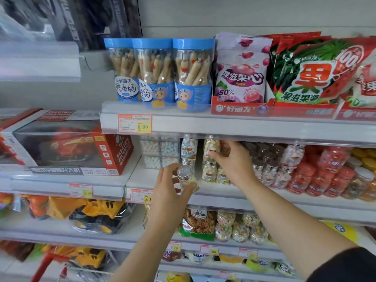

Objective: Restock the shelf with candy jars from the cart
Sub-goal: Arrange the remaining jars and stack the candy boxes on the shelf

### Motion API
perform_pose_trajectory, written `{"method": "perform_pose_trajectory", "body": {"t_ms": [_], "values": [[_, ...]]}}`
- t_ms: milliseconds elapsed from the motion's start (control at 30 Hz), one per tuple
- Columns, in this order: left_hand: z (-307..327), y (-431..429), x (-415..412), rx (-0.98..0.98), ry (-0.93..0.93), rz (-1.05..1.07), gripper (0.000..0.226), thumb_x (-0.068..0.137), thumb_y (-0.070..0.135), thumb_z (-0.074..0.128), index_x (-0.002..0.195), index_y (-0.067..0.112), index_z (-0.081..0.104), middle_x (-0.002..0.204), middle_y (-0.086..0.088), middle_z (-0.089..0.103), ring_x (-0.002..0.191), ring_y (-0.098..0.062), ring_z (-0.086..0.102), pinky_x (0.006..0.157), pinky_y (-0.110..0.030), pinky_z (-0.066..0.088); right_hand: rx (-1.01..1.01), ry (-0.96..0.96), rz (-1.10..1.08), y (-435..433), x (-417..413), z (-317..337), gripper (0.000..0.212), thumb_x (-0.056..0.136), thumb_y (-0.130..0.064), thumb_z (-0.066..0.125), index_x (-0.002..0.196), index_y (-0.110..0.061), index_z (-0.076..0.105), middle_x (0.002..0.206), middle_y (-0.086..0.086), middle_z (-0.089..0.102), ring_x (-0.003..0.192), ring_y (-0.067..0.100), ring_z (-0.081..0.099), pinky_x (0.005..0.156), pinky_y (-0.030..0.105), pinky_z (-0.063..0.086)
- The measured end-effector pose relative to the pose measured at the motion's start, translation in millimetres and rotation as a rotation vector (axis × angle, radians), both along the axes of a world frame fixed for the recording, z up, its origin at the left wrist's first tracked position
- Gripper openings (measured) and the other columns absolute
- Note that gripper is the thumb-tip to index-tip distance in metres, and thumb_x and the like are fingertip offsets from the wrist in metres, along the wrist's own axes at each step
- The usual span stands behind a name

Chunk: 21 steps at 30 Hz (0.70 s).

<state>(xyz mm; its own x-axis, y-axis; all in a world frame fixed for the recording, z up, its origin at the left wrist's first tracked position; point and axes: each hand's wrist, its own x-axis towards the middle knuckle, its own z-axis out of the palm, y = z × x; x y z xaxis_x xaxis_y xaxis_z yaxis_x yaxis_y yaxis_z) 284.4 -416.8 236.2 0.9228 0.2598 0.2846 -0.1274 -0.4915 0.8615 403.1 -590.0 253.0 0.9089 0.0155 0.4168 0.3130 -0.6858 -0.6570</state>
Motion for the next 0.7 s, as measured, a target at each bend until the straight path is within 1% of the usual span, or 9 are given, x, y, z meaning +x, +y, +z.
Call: {"method": "perform_pose_trajectory", "body": {"t_ms": [67,167,267,367,433,467,533,600,700], "values": [[0.2,-1.5,1.4,-0.011,-0.002,-0.002,0.049,0.085,0.034,0.076,0.122,0.042,0.044,0.121,0.020,0.051,0.106,0.011,0.051,0.080,-0.022,0.054,0.012,0.000,-0.006,0.0,0.2,0.4,0.045,0.083,-0.047,0.073,0.120,-0.023,0.062,0.109,-0.005,0.071,0.098,0.019,0.066,0.085,0.042,0.055],[-0.2,-3.4,2.8,-0.005,-0.005,-0.005,0.048,0.085,0.034,0.076,0.119,0.042,0.044,0.120,0.020,0.051,0.105,0.013,0.050,0.079,-0.019,0.052,0.021,-0.010,-0.005,-0.9,1.3,-2.2,0.048,0.081,-0.048,0.074,0.121,-0.025,0.061,0.109,-0.007,0.071,0.099,0.017,0.067,0.085,0.041,0.055],[-1.8,-4.5,4.9,-0.004,-0.008,-0.015,0.048,0.085,0.033,0.076,0.122,0.040,0.046,0.120,0.019,0.051,0.105,0.010,0.051,0.078,-0.016,0.050,0.034,-0.003,-0.021,-4.3,-0.3,-2.8,0.054,0.078,-0.053,0.074,0.121,-0.024,0.061,0.104,-0.007,0.071,0.091,0.015,0.066,0.081,0.039,0.055],[-2.2,-6.0,5.6,-0.012,-0.007,-0.023,0.049,0.086,0.034,0.076,0.125,0.038,0.047,0.120,0.020,0.051,0.107,0.007,0.052,0.076,-0.015,0.050,0.095,-0.036,-0.037,-10.6,-16.1,2.3,0.047,0.080,-0.044,0.077,0.119,-0.023,0.062,0.103,-0.011,0.069,0.078,0.008,0.060,0.073,0.030,0.052],[-0.3,-8.3,5.2,-0.025,0.000,-0.037,0.049,0.086,0.035,0.076,0.124,0.040,0.045,0.119,0.024,0.049,0.107,0.008,0.052,0.074,-0.011,0.048,0.155,-0.082,-0.002,-14.9,-35.7,4.1,0.041,0.083,-0.035,0.076,0.119,-0.023,0.062,0.103,-0.016,0.067,0.078,0.006,0.059,0.072,0.028,0.053],[1.7,-10.4,4.6,-0.035,0.007,-0.053,0.050,0.086,0.036,0.075,0.123,0.043,0.043,0.118,0.027,0.048,0.106,0.010,0.051,0.071,-0.009,0.048,0.148,-0.064,0.054,-17.0,-47.0,3.7,0.040,0.084,-0.033,0.075,0.121,-0.023,0.061,0.104,-0.019,0.065,0.079,0.004,0.059,0.073,0.026,0.053],[6.8,-15.5,4.7,-0.055,0.015,-0.099,0.052,0.085,0.036,0.076,0.120,0.049,0.041,0.117,0.029,0.048,0.104,0.015,0.050,0.070,-0.006,0.047,0.047,0.096,0.236,-17.9,-68.1,1.9,0.046,0.084,-0.036,0.074,0.127,-0.031,0.057,0.109,-0.026,0.061,0.084,0.001,0.058,0.077,0.021,0.052],[11.0,-21.0,7.7,-0.069,0.023,-0.140,0.052,0.084,0.031,0.078,0.114,0.052,0.042,0.117,0.028,0.052,0.103,0.012,0.054,0.072,-0.009,0.050,-0.060,0.238,0.372,-17.1,-79.2,-2.1,0.051,0.083,-0.041,0.075,0.130,-0.038,0.054,0.111,-0.028,0.059,0.087,0.000,0.056,0.077,0.017,0.048],[13.9,-31.0,12.0,-0.081,0.027,-0.190,0.051,0.083,0.026,0.078,0.116,0.049,0.048,0.115,0.023,0.059,0.102,0.006,0.058,0.077,-0.019,0.055,-0.028,0.204,0.359,-20.4,-82.6,-3.7,0.041,0.084,-0.040,0.075,0.122,-0.036,0.059,0.098,-0.026,0.061,0.082,-0.005,0.054,0.069,0.013,0.043]]}}
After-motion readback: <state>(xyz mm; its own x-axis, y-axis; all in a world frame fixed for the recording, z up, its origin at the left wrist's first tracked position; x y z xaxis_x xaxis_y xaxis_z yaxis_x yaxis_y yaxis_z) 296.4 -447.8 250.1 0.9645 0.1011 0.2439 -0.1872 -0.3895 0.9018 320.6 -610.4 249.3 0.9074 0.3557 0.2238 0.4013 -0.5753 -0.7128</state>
